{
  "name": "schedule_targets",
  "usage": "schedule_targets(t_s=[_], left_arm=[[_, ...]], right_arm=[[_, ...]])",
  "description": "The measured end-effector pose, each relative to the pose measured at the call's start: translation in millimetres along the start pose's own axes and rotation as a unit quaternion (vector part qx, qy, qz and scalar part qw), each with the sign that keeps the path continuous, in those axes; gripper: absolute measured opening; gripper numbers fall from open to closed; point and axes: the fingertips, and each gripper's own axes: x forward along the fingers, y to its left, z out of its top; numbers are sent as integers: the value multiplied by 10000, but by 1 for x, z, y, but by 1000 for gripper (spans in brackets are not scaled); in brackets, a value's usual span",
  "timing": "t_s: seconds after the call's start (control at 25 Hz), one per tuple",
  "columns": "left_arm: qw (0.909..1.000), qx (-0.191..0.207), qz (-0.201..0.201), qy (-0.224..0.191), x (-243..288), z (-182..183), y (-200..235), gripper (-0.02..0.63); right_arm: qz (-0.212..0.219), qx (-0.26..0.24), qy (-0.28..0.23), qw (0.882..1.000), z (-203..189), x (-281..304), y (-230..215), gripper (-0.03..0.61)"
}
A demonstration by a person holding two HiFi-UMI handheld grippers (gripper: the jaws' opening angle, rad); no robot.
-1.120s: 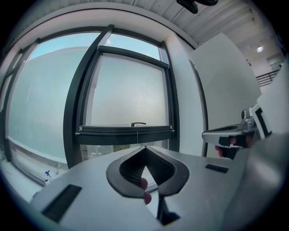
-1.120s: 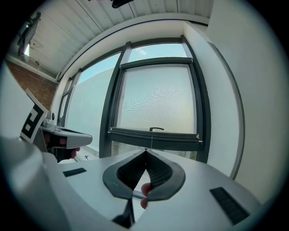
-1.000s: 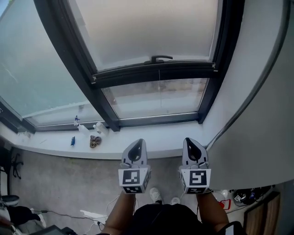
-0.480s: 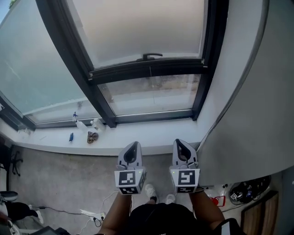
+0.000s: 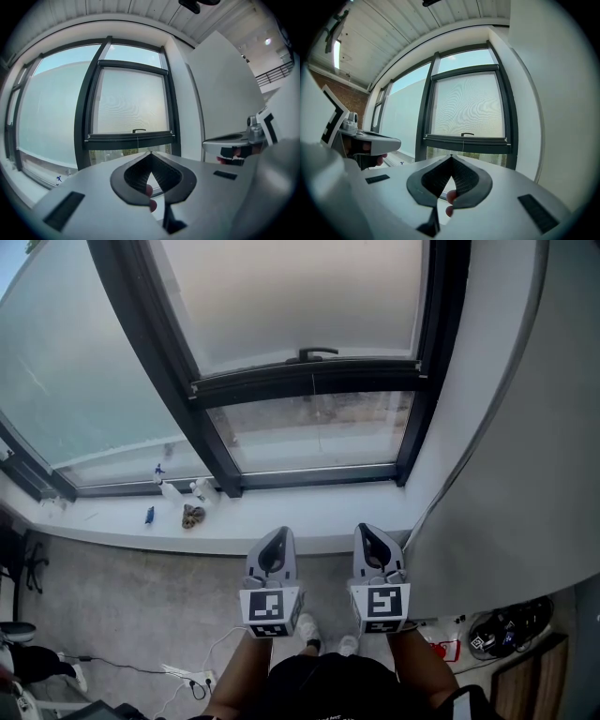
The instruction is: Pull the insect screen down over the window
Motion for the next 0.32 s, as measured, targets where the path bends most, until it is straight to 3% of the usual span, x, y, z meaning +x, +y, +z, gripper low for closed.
schedule_targets(t_s=[0.32], left_arm=[[9999,-13,-131,42,2,-7,-5,3]], right_arm=[[25,73,28,10000,4,2,6,2]])
